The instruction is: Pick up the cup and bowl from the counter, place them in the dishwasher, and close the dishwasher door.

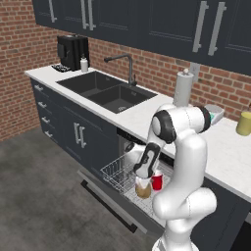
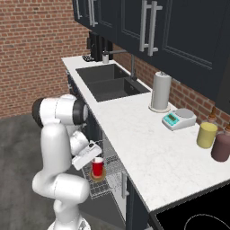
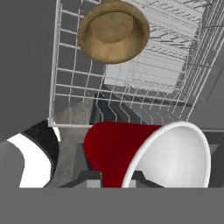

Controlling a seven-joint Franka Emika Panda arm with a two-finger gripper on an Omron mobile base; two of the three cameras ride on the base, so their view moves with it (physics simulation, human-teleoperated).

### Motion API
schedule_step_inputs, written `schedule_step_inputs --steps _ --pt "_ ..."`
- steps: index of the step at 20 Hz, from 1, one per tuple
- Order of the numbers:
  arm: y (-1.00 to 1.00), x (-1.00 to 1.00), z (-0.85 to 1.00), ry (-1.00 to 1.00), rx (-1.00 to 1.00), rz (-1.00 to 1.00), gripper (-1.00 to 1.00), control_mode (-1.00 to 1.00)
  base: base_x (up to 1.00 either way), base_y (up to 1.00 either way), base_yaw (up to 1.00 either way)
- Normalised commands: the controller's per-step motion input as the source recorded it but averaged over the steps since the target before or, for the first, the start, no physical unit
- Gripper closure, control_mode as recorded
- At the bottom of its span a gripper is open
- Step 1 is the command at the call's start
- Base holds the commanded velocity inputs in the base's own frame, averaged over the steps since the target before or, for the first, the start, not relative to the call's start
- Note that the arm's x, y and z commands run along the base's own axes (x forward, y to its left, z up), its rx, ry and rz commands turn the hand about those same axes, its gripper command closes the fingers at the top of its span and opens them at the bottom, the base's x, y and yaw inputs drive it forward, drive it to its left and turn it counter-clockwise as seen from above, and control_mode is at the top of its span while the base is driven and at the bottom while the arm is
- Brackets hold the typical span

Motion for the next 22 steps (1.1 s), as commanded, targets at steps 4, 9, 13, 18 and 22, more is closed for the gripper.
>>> schedule_step_inputs --steps 4,9,13,18,22 --pt "0.0 0.16 -0.81 0.01 -0.19 0.05 1.0 -1.0 0.0 0.0 0.0" --pt "0.0 0.21 -0.6 0.0 -0.15 0.08 1.0 -1.0 0.0 0.0 0.0" --pt "0.0 0.31 -0.57 0.0 -0.08 0.06 1.0 -1.0 0.0 0.0 0.0" --pt "0.0 0.44 -0.41 0.0 -0.01 0.03 1.0 -1.0 0.0 0.0 0.0" --pt "-0.03 0.23 -0.38 0.0 0.0 0.02 1.0 -1.0 0.0 0.0 0.0"
